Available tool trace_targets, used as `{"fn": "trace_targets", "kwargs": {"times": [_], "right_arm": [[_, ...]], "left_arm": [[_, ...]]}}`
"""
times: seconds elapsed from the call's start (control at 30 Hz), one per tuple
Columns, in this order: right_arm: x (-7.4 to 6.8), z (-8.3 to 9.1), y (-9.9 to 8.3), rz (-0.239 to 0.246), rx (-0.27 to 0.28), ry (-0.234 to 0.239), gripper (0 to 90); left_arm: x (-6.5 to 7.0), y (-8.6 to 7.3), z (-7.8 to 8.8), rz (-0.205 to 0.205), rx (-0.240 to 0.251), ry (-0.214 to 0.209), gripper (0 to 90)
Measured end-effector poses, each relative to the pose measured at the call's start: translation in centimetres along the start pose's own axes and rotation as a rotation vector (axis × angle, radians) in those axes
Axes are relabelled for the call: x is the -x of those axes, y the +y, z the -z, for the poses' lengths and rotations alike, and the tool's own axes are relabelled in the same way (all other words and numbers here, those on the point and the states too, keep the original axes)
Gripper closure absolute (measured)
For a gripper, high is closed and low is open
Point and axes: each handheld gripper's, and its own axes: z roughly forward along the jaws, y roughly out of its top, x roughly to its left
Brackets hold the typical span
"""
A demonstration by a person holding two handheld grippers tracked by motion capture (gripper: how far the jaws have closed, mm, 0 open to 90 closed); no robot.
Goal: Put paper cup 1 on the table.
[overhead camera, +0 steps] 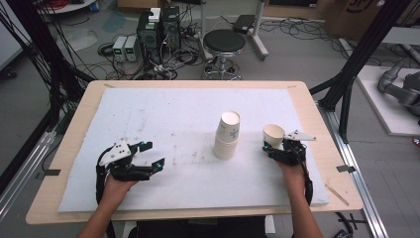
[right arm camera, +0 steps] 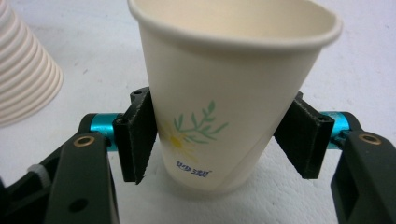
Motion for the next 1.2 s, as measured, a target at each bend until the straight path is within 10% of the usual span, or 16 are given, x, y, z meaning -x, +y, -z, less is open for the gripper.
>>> {"fn": "trace_targets", "kwargs": {"times": [0.67, 1.03, 1.2], "right_arm": [[0.2, 3.4, -1.2, -0.015, 0.015, 0.010, 20.9], [-0.9, 8.0, -1.5, -0.003, 0.195, 0.074, 20.2], [-1.9, 9.4, -1.1, 0.082, 0.280, 0.088, 20.3]], "left_arm": [[0.0, -0.1, -0.2, 0.010, -0.009, -0.009, 20.2], [-0.1, 0.3, 0.1, 0.032, 0.029, 0.041, 16.3], [0.3, 0.5, 0.1, 0.014, 0.039, 0.031, 17.4]]}}
